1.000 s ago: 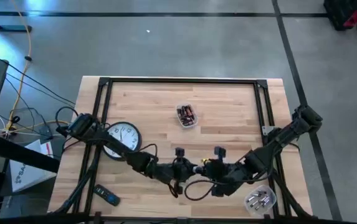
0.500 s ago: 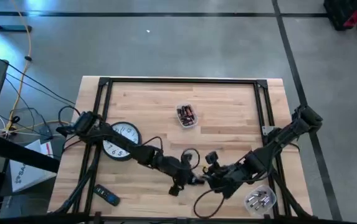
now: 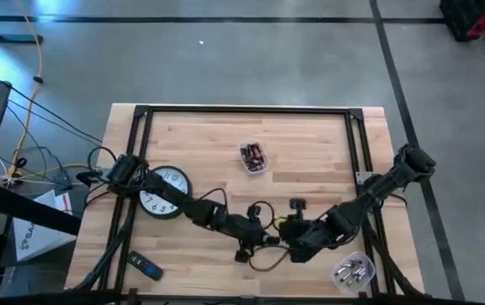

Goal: Insert battery
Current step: Open the lid of the black flashlight

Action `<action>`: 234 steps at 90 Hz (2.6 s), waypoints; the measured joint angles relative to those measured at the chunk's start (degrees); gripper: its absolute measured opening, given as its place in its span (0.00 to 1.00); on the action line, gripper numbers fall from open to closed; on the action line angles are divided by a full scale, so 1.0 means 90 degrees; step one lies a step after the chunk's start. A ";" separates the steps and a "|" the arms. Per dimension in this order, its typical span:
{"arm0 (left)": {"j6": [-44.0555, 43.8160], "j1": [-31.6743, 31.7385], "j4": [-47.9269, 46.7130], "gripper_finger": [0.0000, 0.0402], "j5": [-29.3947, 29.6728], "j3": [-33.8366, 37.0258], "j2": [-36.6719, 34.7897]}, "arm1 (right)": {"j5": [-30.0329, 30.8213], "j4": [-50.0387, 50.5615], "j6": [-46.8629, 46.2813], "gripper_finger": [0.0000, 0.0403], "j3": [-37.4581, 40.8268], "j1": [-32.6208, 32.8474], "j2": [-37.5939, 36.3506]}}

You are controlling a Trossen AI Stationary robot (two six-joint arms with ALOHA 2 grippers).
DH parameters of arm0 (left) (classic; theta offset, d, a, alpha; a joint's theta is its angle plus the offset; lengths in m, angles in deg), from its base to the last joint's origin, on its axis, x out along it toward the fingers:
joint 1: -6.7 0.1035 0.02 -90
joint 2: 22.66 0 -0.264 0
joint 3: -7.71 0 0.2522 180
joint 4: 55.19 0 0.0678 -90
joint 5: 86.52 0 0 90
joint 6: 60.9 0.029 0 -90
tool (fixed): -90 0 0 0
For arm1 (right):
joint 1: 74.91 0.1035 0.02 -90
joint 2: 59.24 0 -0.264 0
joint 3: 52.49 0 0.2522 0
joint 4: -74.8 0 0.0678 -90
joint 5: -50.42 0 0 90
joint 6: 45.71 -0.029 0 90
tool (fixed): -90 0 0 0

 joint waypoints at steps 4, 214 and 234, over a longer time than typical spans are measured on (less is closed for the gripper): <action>0.0014 -0.0005 -0.0003 0.24 0.0360 0.0000 0.0000 | 0.0000 0.0185 -0.0645 0.18 0.0000 -0.0011 -0.0002; 0.3101 -0.1123 0.1125 0.24 0.5886 0.0000 -0.0015 | -0.0012 -0.1731 -0.3807 0.22 0.0000 -0.0728 -0.0293; 0.2491 -0.0963 0.0768 0.24 0.5097 -0.0005 -0.0024 | -0.0321 -0.1370 -0.3020 0.20 0.0002 -0.0731 -0.0286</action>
